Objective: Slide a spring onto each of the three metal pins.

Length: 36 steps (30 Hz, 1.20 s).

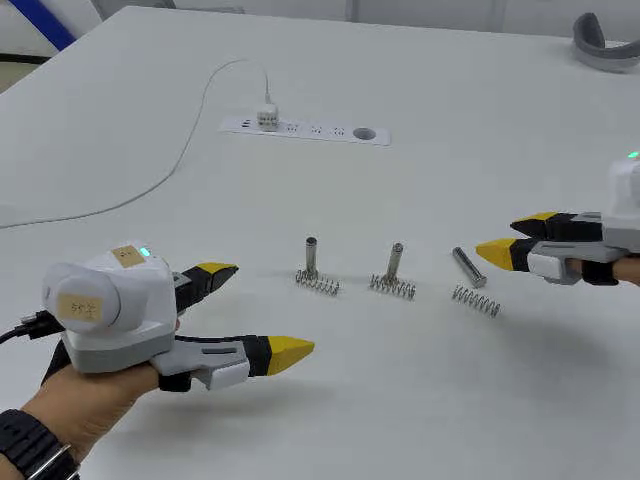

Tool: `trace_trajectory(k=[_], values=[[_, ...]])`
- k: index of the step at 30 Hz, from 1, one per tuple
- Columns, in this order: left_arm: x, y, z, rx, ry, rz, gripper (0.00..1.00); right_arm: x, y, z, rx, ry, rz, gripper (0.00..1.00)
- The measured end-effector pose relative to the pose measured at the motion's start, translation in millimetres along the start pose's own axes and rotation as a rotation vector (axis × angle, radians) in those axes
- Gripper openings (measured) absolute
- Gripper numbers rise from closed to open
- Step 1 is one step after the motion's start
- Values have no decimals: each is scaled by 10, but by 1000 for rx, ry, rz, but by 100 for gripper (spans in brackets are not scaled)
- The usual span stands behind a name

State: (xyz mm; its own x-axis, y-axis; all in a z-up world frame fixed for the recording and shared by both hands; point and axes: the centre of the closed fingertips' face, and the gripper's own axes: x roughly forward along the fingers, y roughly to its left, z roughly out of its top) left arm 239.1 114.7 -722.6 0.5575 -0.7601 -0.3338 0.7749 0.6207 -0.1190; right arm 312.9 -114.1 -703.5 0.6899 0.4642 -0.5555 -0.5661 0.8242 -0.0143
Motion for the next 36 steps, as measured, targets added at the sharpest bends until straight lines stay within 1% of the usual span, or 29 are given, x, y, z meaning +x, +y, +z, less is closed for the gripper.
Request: trace_trajectory(k=[2,4,8,14,16,17,18,20,23,27,30,36], values=[[2,2,-4,0,0,0,85,63,15,-13,0,20,-5,33],[3,4,-7,0,1,1,85,122,1,-35,2,44,-24,32],[8,-1,-6,-3,1,0,85,231,-1,-71,15,82,-44,28],[3,-9,-5,-5,0,-1,84,351,-19,-142,28,145,-77,23],[-3,-7,-14,-7,2,-1,84,387,-24,-186,28,179,-86,22],[-6,-6,-19,-7,3,-1,84,402,-35,-197,24,188,-93,21],[-9,-4,-24,-8,5,-1,84,419,-47,-223,18,209,-99,21],[-13,-1,-26,-8,5,0,84,448,-40,-219,18,212,-93,19],[-19,9,-22,-10,3,2,84,495,-38,-237,24,233,-91,17],[-26,17,-23,-11,3,3,84,534,-35,-263,46,250,-91,16],[-29,22,-26,-11,3,4,84,550,-72,-298,61,272,-104,14],[-33,29,-41,-15,4,6,84,571,-97,-338,91,294,-100,12]])
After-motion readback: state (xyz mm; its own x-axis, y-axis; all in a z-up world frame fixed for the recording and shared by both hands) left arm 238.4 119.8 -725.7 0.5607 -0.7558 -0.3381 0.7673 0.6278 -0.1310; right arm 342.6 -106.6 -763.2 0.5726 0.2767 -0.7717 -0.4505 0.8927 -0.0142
